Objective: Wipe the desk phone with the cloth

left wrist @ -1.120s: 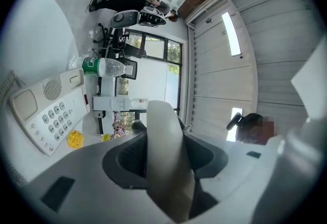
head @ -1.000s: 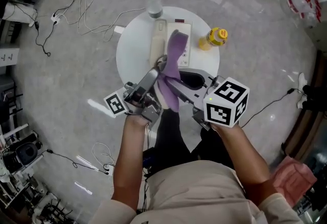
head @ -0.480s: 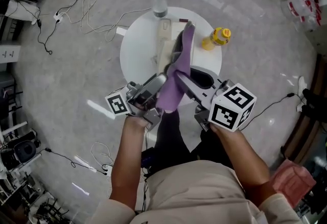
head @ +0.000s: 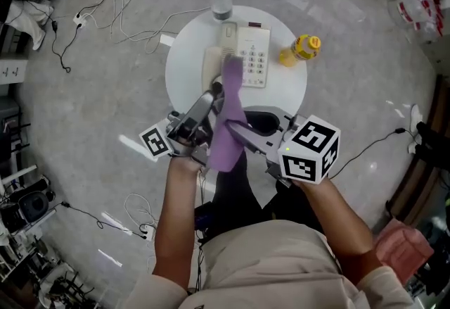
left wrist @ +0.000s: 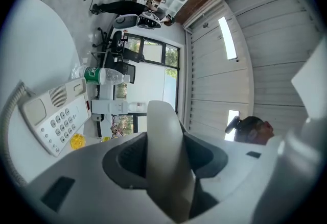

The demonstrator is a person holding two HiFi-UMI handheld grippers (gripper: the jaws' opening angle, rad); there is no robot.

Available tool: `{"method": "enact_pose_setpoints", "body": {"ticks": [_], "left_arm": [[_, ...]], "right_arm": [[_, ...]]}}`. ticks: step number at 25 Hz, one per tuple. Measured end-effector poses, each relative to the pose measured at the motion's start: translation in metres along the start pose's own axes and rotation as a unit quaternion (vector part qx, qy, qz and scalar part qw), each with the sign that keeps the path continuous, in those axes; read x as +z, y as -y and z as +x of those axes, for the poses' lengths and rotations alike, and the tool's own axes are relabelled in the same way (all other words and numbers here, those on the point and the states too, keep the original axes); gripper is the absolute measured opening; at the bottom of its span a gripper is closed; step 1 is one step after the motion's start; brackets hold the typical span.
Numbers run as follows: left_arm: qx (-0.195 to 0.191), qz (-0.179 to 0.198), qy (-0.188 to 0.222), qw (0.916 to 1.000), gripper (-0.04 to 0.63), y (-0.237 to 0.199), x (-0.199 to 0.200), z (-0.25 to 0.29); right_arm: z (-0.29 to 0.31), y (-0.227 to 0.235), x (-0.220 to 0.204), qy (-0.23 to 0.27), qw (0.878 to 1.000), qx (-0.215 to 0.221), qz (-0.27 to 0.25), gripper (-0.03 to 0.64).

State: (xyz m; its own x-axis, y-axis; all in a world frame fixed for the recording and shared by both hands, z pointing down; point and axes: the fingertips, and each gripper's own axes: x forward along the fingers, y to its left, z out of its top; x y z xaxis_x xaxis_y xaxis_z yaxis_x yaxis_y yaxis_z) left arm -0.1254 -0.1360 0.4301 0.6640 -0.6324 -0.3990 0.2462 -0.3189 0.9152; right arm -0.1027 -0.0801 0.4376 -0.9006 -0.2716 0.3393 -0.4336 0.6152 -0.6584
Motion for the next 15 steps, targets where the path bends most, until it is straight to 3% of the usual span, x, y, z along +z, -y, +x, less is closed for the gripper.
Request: {"method": "enact_pose_setpoints", "body": {"ticks": [5,11,13,15], "left_arm": [[0.016,0.005,-0.018,0.9997,0.210,-0.007,-0.015,-0.003],[0.002,0.036,-0.085,0.9957,0.210,-0.001,-0.032,0.012],[0.001,0.031,-0.083,0.9960,0.210,0.000,-0.035,0.014],[0.006,0.019,-0.069,0.9974,0.210,-0.003,-0.033,0.012]], "right_arm": [[-0.015,0.010,-0.016,0.003,0.999,-0.008,0.031,0.074],[-0.025,0.058,0.026,0.080,0.991,-0.094,0.057,0.077],[-0.027,0.061,0.030,0.081,0.991,-0.092,0.059,0.077],[-0.023,0.049,0.024,0.062,0.995,-0.060,0.058,0.077]]}}
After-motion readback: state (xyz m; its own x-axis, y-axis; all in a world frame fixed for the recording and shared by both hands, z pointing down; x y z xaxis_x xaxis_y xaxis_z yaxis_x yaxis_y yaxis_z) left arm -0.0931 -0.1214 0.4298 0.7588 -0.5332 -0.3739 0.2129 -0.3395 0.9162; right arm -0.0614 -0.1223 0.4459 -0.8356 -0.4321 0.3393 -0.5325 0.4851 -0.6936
